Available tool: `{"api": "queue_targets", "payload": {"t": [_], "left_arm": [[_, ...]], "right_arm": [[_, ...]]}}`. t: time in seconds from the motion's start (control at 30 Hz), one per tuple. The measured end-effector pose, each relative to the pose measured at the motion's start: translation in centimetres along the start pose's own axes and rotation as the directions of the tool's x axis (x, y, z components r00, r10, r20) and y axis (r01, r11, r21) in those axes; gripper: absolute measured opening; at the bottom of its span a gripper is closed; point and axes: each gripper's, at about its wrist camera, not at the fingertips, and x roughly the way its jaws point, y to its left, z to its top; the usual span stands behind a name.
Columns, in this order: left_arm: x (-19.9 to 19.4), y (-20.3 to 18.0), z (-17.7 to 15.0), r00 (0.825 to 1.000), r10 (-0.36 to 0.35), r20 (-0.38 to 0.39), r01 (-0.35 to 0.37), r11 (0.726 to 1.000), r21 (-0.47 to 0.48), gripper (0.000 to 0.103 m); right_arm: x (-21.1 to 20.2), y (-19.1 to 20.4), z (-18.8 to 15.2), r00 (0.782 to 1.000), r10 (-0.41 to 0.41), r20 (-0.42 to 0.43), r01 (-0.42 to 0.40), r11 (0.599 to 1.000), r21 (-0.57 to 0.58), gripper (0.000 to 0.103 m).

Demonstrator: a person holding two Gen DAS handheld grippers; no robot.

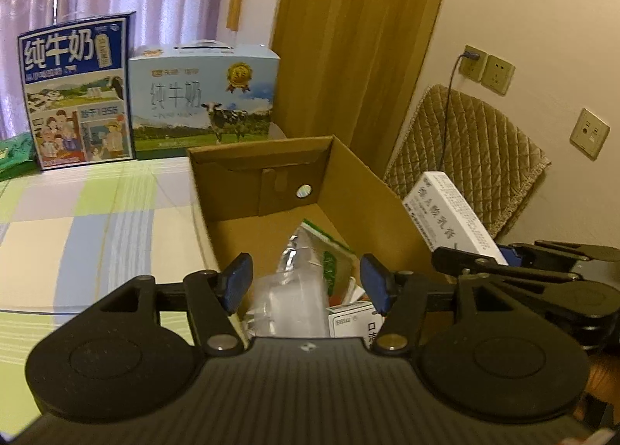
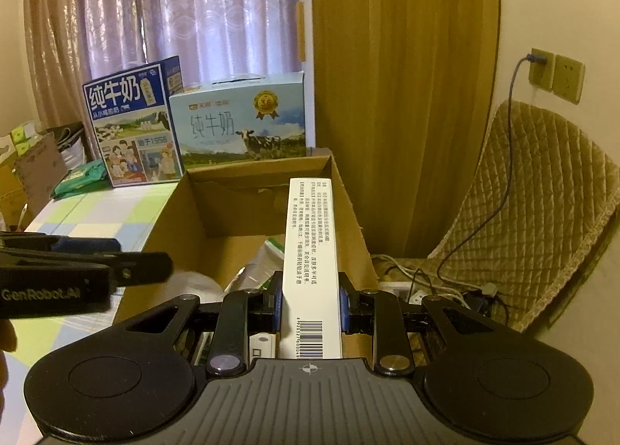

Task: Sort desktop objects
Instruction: 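Open both grippers to drop the ointment box and clear container into the cardboard box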

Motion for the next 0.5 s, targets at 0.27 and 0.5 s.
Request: {"api": "queue_targets", "payload": {"t": [0.27,0.5], "left_arm": [[-1.8,2.3,-1.3,1.0,0.023,0.004,-0.022,0.998,-0.054,0.059],[-3.7,2.9,-2.5,0.998,0.056,0.01,-0.055,0.997,-0.058,0.076]], "right_arm": [[0.4,0.3,0.1,1.0,0.018,-0.006,-0.018,1.0,0.01,0.024],[-0.2,0.5,1.6,0.998,0.026,0.058,-0.029,0.998,0.051,0.037]]}}
